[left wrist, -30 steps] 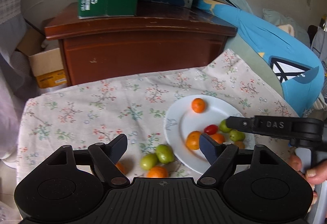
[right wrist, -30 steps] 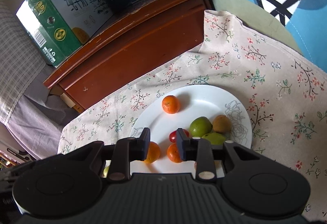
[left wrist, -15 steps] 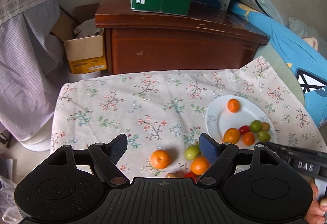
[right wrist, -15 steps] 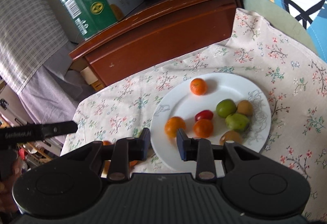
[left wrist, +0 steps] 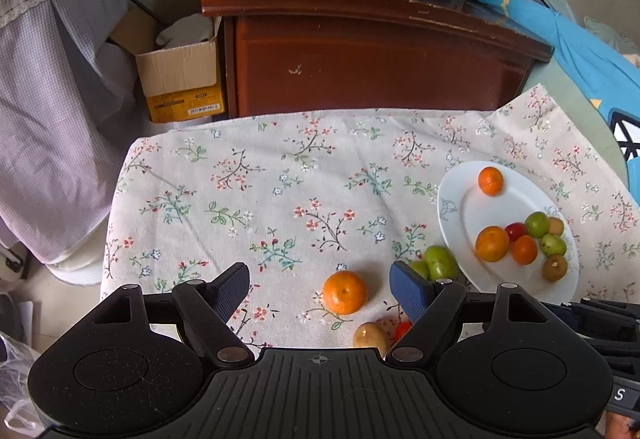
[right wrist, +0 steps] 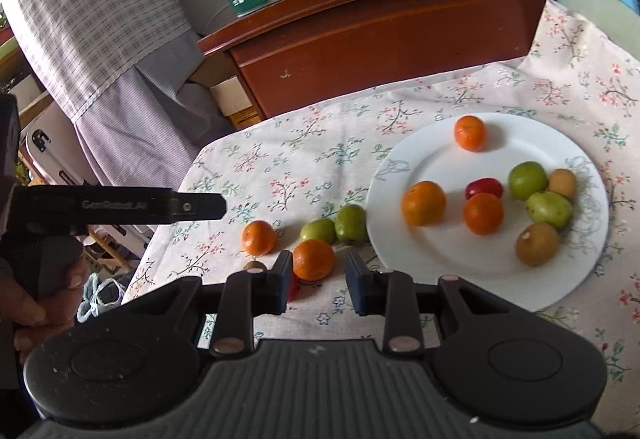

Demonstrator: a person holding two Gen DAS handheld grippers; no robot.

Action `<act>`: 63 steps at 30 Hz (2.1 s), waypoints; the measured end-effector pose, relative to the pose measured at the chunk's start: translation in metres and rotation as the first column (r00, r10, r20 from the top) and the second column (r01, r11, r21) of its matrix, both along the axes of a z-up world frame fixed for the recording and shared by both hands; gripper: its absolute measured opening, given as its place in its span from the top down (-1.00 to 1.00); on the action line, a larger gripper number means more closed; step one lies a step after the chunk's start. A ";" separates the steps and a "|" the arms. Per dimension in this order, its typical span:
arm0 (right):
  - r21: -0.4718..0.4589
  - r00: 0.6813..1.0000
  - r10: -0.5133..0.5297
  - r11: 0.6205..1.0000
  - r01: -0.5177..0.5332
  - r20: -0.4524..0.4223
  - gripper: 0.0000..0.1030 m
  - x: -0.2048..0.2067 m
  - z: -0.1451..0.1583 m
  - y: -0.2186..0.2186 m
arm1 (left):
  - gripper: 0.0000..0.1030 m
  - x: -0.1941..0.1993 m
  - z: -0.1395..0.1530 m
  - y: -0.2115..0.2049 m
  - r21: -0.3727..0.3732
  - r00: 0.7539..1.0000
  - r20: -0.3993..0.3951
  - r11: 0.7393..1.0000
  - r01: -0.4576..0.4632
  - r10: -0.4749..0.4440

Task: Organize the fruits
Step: 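Withdraw both tools from the plate toward the remaining fruit, then close the left tool on a tangerine while the right tool grasps another tangerine, then carry the tangerine in the left tool to the plate while the right tool carries its tangerine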

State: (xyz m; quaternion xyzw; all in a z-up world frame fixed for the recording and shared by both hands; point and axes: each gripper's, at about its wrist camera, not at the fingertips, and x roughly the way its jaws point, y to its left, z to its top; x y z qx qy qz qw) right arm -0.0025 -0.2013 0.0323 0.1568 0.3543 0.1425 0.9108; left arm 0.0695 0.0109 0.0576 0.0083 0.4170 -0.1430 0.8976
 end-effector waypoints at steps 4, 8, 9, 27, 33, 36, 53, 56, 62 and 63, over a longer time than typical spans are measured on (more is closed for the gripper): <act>0.012 1.000 0.014 1.000 -0.014 -0.016 0.40 0.005 -0.010 0.005 | -0.48 0.006 -0.011 -0.002 0.007 1.000 -0.020 1.000 -0.013 0.013; 0.010 0.999 0.022 1.000 -0.022 -0.025 0.40 0.010 -0.016 0.008 | -0.47 0.012 -0.021 -0.004 0.000 0.999 -0.051 1.000 -0.014 0.014; 0.010 0.999 0.023 1.000 -0.022 -0.027 0.40 0.011 -0.017 0.009 | -0.47 0.013 -0.023 -0.005 -0.004 0.998 -0.058 1.000 -0.015 0.015; -0.032 1.000 0.023 0.999 -0.024 -0.019 0.17 0.028 -0.030 0.023 | -0.25 0.028 -0.048 -0.018 0.008 0.995 -0.100 1.000 0.000 0.001; -0.031 1.000 0.016 0.999 -0.017 -0.022 0.33 0.033 -0.035 0.025 | 0.08 0.023 -0.048 -0.024 0.044 0.997 -0.070 0.998 0.033 -0.030; -0.026 1.000 0.019 0.999 -0.020 -0.023 0.38 0.034 -0.034 0.026 | 0.41 0.021 -0.047 -0.025 0.029 0.996 -0.067 0.998 0.054 -0.052; -0.020 1.000 -0.031 0.999 0.031 -0.001 0.38 0.029 -0.017 0.015 | 0.43 0.020 -0.025 -0.023 -0.020 1.000 -0.010 0.999 0.025 -0.025; -0.006 0.998 -0.056 0.998 0.056 0.016 0.38 0.024 -0.006 0.005 | 0.43 0.020 -0.022 -0.025 -0.028 0.999 -0.003 0.999 0.033 -0.033; 0.002 0.989 -0.129 0.992 0.129 0.067 0.38 0.014 0.022 -0.024 | 0.43 0.016 -0.017 -0.031 -0.048 0.997 0.022 0.996 0.070 -0.069; 0.000 0.986 -0.146 0.989 0.147 0.075 0.38 0.013 0.027 -0.030 | 0.43 0.015 -0.016 -0.033 -0.053 0.997 0.025 0.996 0.078 -0.076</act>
